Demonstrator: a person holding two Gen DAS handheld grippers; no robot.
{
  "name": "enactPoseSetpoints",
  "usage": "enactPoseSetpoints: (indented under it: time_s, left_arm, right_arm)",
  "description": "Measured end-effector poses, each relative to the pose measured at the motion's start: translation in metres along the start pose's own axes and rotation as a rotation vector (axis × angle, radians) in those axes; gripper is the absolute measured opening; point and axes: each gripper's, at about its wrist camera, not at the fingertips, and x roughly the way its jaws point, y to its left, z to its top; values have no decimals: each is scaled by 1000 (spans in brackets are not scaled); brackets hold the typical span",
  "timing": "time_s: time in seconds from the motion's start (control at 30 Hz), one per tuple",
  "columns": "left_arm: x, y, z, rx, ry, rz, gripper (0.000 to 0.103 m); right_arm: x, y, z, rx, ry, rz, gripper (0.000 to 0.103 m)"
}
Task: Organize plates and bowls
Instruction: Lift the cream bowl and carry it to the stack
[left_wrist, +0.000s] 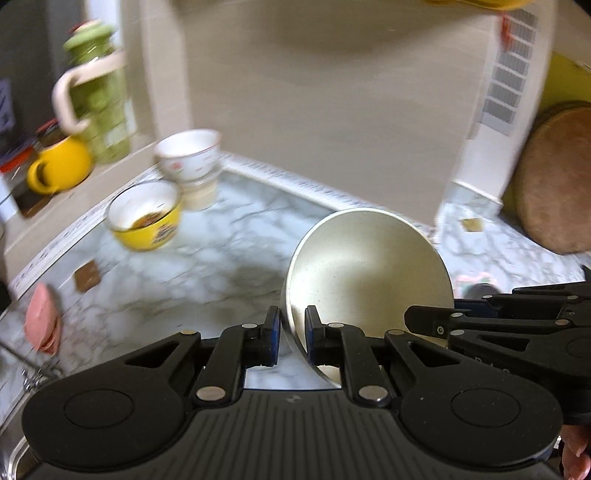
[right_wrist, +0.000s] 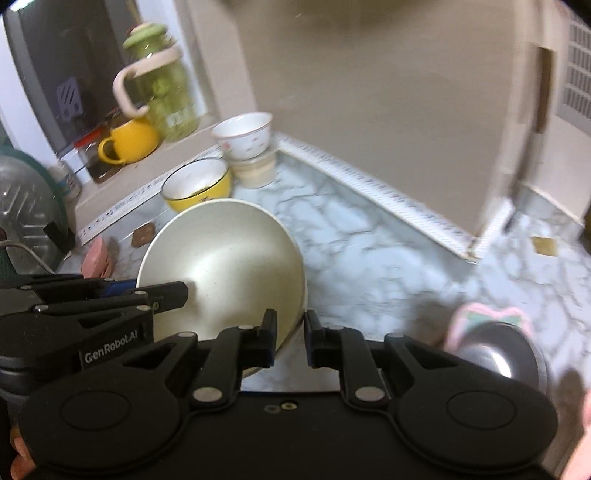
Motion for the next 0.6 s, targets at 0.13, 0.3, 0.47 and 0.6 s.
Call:
enactPoseSetpoints:
  time_s: [0.13, 0.3, 0.47, 0.6]
  left_arm:
    - [-4, -40, 5, 54, -10, -41, 13]
    - [-2, -87, 5, 114, -10, -82, 13]
    - [11, -118, 3, 136, 32, -111, 13]
    - [21, -139, -1, 165, 55, -111, 13]
  right_arm:
    - [-23, -32, -9, 30, -12, -26, 16]
    - [-44, -71, -22, 66, -14, -69, 16]
    - [-55, -107, -34, 101, -7, -105, 16]
    - [-57, -130, -45, 128, 15, -115, 16]
